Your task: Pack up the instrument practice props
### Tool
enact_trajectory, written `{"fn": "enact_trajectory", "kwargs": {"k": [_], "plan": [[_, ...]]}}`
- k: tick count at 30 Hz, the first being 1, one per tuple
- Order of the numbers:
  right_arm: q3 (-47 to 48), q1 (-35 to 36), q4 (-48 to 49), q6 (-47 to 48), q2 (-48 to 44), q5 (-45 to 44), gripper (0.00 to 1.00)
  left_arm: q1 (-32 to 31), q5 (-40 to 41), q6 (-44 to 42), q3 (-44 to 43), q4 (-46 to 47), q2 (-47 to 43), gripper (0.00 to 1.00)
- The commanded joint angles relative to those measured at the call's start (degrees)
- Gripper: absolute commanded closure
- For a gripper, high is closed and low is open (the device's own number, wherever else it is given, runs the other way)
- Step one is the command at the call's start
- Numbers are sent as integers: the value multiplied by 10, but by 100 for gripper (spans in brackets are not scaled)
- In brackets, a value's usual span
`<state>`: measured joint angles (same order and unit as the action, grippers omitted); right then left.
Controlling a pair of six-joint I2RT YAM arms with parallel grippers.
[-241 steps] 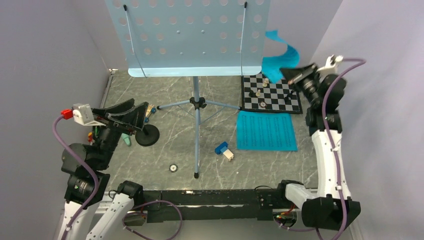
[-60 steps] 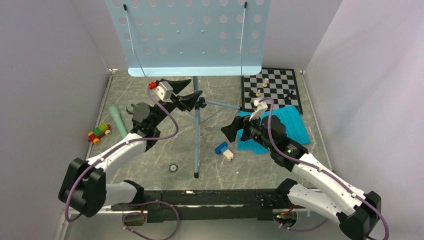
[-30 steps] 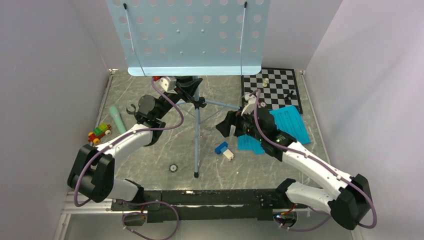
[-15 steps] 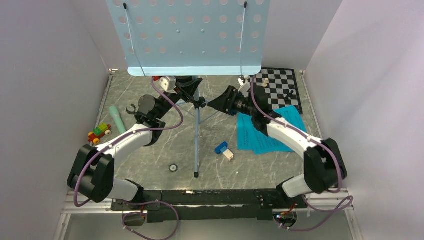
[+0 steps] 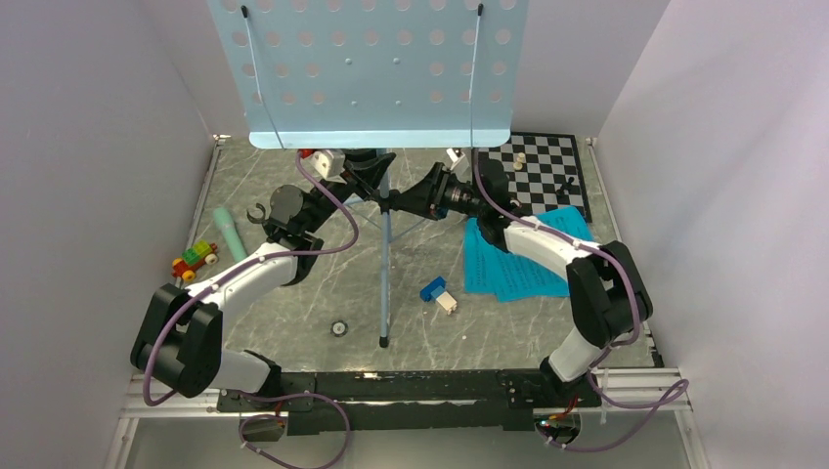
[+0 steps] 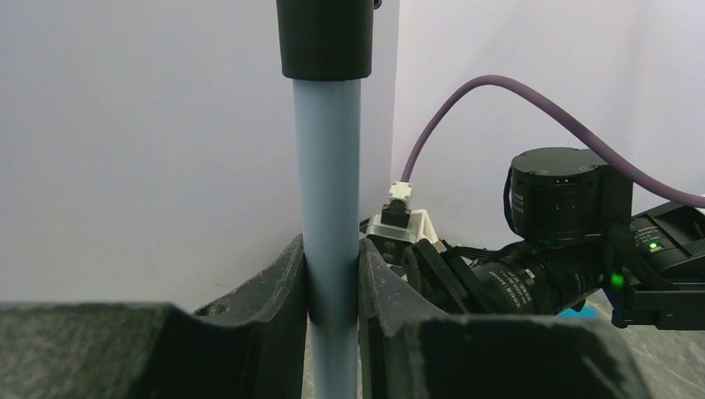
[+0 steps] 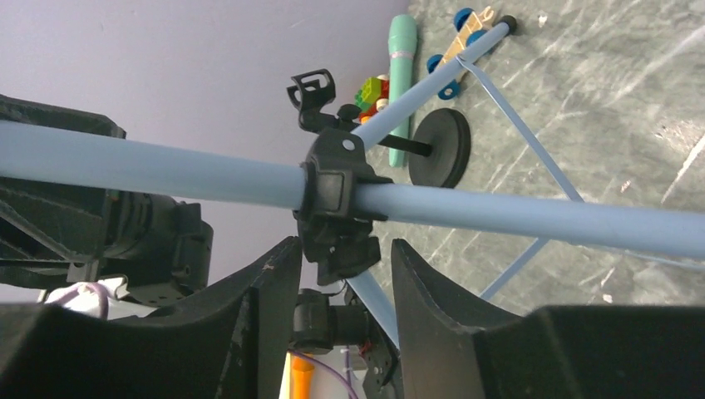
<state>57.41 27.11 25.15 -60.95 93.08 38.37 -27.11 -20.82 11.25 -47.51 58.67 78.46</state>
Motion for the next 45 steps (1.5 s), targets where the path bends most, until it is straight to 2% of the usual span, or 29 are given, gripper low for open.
{"fn": "enact_trajectory", "kwargs": {"k": [1, 4, 10, 13, 17, 19, 25, 32, 37, 45], "plan": [[40, 6, 49, -18, 16, 22, 54, -2, -28, -21, -15, -29, -15, 100], [49, 12, 43, -12, 27, 26, 61, -2, -30, -23, -16, -35, -15, 100], [52, 15, 39, -4, 44, 24, 82, -2, -33, -22, -15, -42, -20, 100], [64, 16, 21, 20, 50, 20, 99, -2, -36, -20, -17, -50, -20, 100], [72, 24, -13, 67, 49, 12, 100, -3, -39, -17, -24, -67, -14, 100], [73, 31, -38, 123, 40, -3, 100, -2, -36, -15, -26, -74, -11, 100], [79, 98, -186, 379, -5, -196, 100, -3, -34, -6, -28, -80, -6, 100], [-28, 149, -97, 503, -54, -347, 100, -3, -33, 5, -23, -76, -6, 100], [-77, 208, -56, 642, -74, -455, 100, -4, -32, 7, -22, -79, -8, 100], [-91, 323, -15, 852, -25, -704, 100, -7, -20, 12, -22, -88, -5, 100]]}}
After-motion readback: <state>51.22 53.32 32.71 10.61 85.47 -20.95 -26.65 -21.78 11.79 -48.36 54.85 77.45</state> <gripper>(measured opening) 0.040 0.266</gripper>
